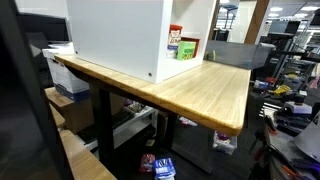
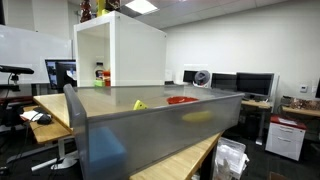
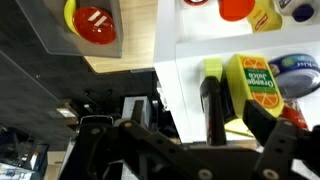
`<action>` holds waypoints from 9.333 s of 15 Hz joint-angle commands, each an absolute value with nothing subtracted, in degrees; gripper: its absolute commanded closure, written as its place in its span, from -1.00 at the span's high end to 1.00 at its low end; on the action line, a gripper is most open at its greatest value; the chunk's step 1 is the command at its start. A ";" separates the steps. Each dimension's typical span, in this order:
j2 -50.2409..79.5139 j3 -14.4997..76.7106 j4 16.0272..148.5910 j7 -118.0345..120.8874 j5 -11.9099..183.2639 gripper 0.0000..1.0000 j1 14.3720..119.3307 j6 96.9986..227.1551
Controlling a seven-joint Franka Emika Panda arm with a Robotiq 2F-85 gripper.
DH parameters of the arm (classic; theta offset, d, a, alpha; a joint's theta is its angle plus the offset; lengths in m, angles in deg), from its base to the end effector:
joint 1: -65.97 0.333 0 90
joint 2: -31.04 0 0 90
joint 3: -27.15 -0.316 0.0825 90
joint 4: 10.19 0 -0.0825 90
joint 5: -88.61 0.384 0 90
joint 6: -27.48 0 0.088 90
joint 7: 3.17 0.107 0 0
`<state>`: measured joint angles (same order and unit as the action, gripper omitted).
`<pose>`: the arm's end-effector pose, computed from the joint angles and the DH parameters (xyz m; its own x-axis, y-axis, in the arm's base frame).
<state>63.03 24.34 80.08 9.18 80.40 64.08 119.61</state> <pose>0.3182 0.0021 0.8779 0.7973 -0.1848 0.5745 -0.2427 -0.9698 0.0249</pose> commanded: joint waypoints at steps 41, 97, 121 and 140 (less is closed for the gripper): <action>71.88 19.06 119.06 3.52 91.22 1.00 72.52 133.28; 56.30 15.31 137.77 9.19 102.58 1.00 78.36 197.57; 43.89 21.40 128.01 6.70 104.59 1.00 84.91 204.10; 40.13 20.61 128.11 8.58 105.71 1.00 86.01 213.31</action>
<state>41.07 20.75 128.69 7.58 103.77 83.67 211.04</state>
